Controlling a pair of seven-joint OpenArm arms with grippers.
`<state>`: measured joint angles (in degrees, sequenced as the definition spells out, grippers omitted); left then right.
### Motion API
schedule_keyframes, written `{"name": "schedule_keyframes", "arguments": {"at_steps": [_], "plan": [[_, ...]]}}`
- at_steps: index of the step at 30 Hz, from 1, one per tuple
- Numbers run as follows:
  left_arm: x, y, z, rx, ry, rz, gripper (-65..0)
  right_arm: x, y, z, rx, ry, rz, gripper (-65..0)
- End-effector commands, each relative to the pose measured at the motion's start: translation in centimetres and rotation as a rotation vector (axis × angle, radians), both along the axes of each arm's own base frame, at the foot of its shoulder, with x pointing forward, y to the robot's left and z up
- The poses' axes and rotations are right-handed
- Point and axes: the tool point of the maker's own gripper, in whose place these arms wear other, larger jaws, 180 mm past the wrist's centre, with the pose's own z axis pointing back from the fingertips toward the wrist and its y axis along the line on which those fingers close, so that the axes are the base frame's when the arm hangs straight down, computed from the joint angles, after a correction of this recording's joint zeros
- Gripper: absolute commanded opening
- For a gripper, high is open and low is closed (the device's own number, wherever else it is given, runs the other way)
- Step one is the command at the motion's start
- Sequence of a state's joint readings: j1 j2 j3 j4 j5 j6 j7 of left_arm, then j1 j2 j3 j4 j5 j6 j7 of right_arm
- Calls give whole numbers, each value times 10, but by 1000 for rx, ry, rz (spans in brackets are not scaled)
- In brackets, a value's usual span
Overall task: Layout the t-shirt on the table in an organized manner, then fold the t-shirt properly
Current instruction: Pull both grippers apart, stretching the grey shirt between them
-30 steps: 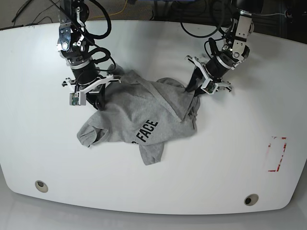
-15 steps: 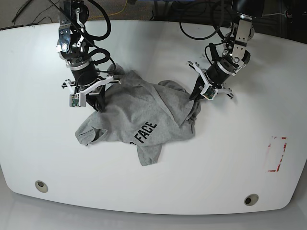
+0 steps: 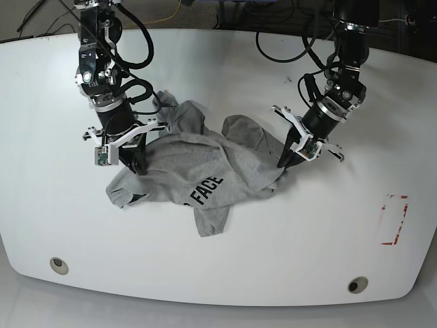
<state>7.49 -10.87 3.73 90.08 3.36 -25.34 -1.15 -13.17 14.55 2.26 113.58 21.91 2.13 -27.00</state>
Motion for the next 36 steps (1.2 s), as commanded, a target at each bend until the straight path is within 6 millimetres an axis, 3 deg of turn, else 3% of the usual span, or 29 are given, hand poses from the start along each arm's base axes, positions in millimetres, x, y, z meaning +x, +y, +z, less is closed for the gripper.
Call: {"name": "schedule_keyframes", "arguments": {"at_steps": [1,10,22,36], "plan": [[9,5,27,-22,-82,14,-650,9,-4,23,-10,-82,0,-650],[15,18,71,-15,-201,46,-650,25,-30,49,-66,-152,-37,-650],[27,23,121,21,-339,32,-650,44,-45,83,-145,-238,-21,-650],[57,10,187,21,-517,-4,-650,66,-58,128,-211,-347,-22,-650]]}}
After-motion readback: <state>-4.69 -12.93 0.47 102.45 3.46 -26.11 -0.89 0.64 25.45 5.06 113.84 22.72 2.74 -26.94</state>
